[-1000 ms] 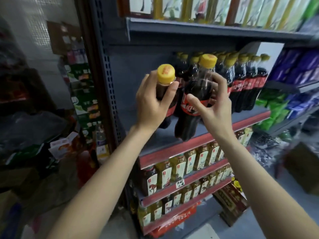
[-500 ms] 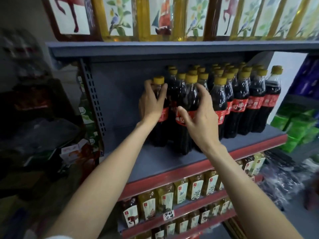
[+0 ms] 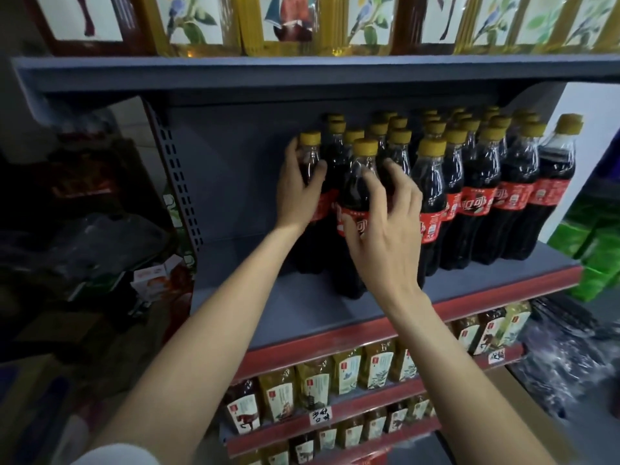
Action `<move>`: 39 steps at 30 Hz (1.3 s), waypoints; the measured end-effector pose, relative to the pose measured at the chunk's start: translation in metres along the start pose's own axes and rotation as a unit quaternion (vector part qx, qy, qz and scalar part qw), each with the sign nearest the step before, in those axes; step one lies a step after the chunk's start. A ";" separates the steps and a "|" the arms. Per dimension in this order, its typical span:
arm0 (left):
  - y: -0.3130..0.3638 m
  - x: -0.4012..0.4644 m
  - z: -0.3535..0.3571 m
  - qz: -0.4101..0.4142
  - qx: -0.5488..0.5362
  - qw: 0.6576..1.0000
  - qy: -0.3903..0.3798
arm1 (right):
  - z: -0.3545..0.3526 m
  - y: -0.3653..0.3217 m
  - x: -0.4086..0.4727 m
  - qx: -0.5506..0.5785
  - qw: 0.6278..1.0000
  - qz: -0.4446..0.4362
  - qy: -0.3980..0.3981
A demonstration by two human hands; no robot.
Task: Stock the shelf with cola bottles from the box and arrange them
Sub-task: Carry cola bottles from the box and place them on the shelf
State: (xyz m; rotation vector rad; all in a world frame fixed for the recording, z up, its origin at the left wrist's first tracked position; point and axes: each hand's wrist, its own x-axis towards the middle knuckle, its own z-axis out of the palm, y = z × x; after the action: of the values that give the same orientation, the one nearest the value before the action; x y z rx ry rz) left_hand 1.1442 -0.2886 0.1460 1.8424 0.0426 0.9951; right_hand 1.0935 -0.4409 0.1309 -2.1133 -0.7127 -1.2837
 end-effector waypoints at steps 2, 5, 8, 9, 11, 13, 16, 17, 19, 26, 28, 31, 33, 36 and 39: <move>0.002 -0.002 -0.004 -0.005 0.020 1.000 -0.015 | -0.004 -0.004 -0.002 0.024 0.998 -0.034 0.043; 0.015 -0.018 -0.020 -0.010 0.047 0.999 -0.006 | -0.009 -0.019 -0.002 0.088 0.987 -0.074 0.113; 0.032 -0.061 -0.062 0.023 0.039 0.997 0.057 | -0.011 -0.048 -0.003 0.194 0.966 -0.092 0.145; 0.038 -0.080 -0.080 0.032 0.040 0.996 0.078 | -0.012 -0.062 -0.005 0.249 0.953 -0.092 0.146; 0.047 -0.120 -0.120 0.046 0.042 0.990 0.123 | -0.013 -0.095 -0.014 0.358 0.919 -0.085 0.138; 0.055 -0.160 -0.162 0.050 0.051 0.981 0.180 | -0.012 -0.130 -0.028 0.450 0.883 -0.075 0.112; 0.056 -0.219 -0.232 0.046 0.105 0.958 0.262 | -0.006 -0.189 -0.065 0.557 0.829 -0.051 0.028; 0.053 -0.239 -0.256 0.036 0.128 0.950 0.284 | -0.003 -0.209 -0.080 0.583 0.811 -0.045 -0.010; 0.049 -0.279 -0.303 0.003 0.170 0.933 0.318 | 0.006 -0.249 -0.114 0.615 0.781 -0.044 -0.095; 0.006 -0.420 -0.485 -0.269 0.410 0.844 0.218 | 0.052 -0.405 -0.239 0.584 0.687 -0.105 -0.420; -0.009 -0.454 -0.534 -0.331 0.410 0.821 0.219 | 0.069 -0.450 -0.270 0.560 0.656 -0.137 -0.487; -0.030 -0.488 -0.599 -0.398 0.387 0.788 0.266 | 0.099 -0.512 -0.309 0.521 0.615 -0.151 -0.573; -0.048 -0.505 -0.640 -0.443 0.361 0.761 0.308 | 0.121 -0.552 -0.328 0.499 0.600 -0.164 -0.604; -0.082 -0.519 -0.700 -0.468 0.334 0.734 0.361 | 0.155 -0.611 -0.345 0.476 0.590 -0.194 -0.622; -0.118 -0.513 -0.752 -0.478 0.297 0.717 0.412 | 0.195 -0.669 -0.355 0.462 0.595 -0.203 -0.626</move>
State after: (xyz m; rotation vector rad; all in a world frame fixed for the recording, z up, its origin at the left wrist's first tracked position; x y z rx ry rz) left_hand 0.3658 0.1075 -0.1369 1.3574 1.8521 0.9569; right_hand 0.6097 0.1114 -0.1396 -1.5790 -1.9301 0.7411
